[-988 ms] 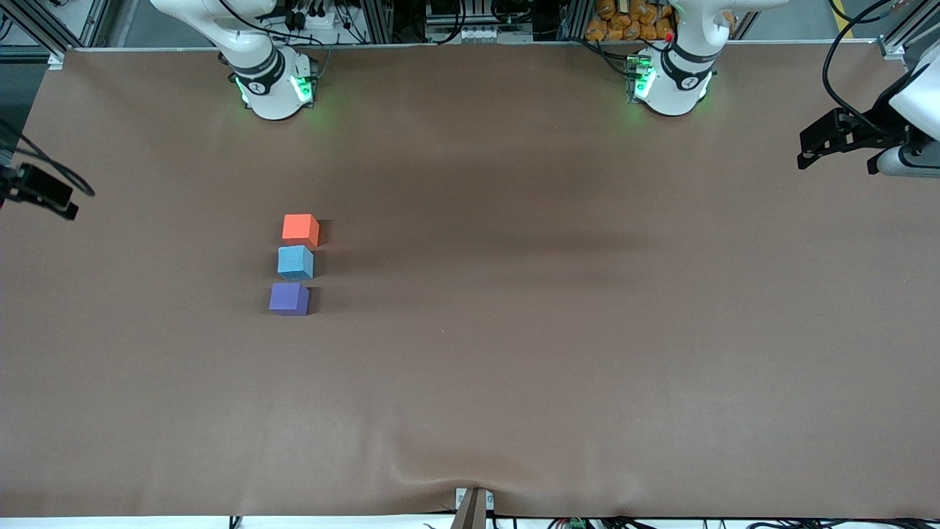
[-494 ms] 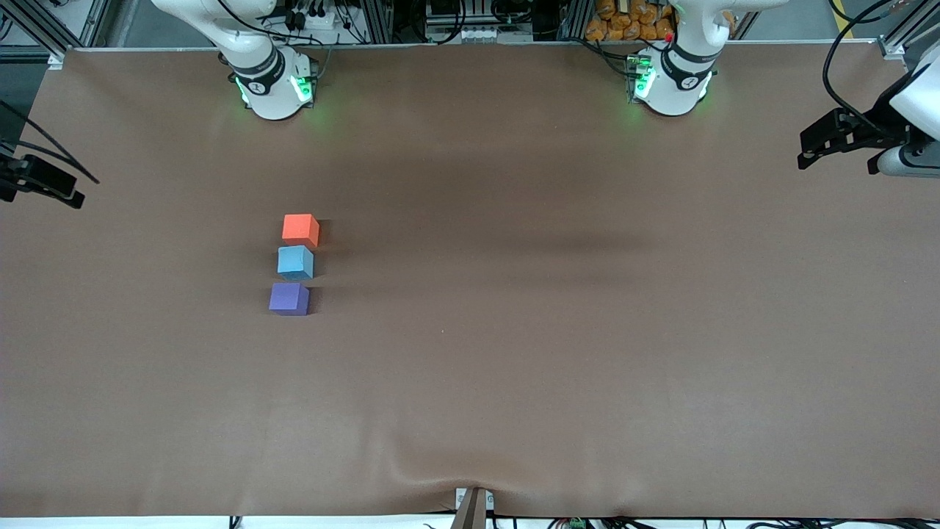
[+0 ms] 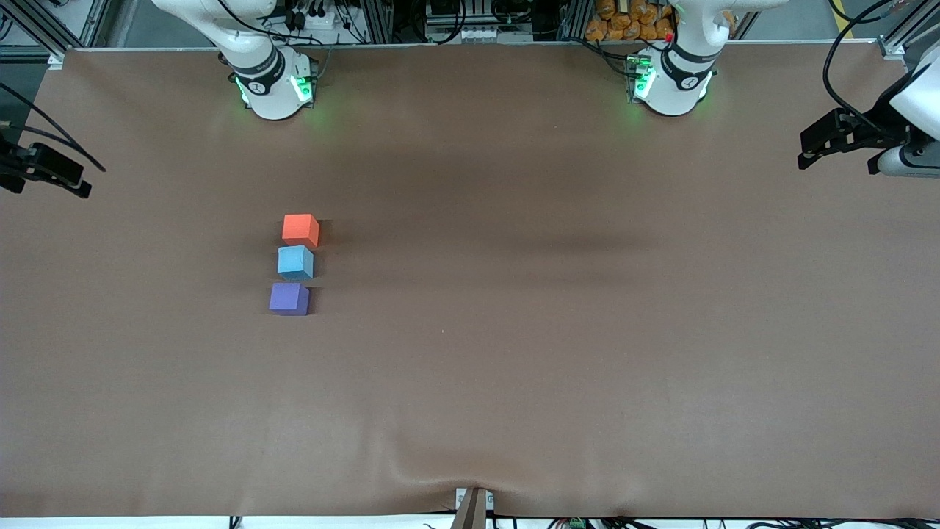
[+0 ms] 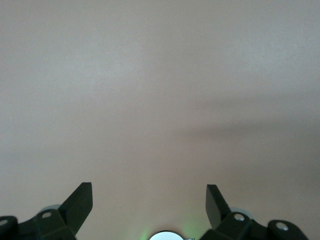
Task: Place blue block between orange and purple blocks
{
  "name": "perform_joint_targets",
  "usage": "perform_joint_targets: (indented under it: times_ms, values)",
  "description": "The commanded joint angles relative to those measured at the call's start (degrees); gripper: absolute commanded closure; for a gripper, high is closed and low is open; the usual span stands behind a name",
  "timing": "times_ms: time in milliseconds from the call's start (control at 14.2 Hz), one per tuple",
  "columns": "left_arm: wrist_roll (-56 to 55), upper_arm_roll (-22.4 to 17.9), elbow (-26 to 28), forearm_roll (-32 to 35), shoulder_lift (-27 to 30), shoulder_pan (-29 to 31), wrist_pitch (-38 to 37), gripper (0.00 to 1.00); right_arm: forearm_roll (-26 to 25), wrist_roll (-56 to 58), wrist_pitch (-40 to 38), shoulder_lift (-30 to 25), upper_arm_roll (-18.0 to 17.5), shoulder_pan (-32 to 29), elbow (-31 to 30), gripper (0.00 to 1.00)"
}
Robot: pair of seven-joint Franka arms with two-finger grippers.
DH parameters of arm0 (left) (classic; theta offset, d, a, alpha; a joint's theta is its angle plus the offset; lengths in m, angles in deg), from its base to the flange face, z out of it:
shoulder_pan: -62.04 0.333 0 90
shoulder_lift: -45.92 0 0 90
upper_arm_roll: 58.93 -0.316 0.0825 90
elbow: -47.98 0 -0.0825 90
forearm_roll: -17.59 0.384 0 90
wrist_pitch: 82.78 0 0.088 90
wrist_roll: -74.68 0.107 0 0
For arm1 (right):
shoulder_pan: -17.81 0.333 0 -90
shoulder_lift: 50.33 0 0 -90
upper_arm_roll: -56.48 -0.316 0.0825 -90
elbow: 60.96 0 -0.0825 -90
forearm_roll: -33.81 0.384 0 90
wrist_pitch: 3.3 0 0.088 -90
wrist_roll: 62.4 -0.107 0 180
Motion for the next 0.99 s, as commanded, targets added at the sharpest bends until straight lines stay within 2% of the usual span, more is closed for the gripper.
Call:
perform_joint_targets:
  times_ms: [0, 918]
  values:
    - [0.3, 0.2, -0.5, -0.7, -0.2, 0.5, 0.1, 0.0, -1.4, 0.5, 1.0, -1.8, -0.2, 0.3, -2.3, 0.0]
    - [1.1, -0.3, -0.5, -0.4, -0.3, 0.6, 0.1, 0.0, -0.9, 0.5, 1.1, -1.8, -0.2, 0.3, -2.1, 0.0]
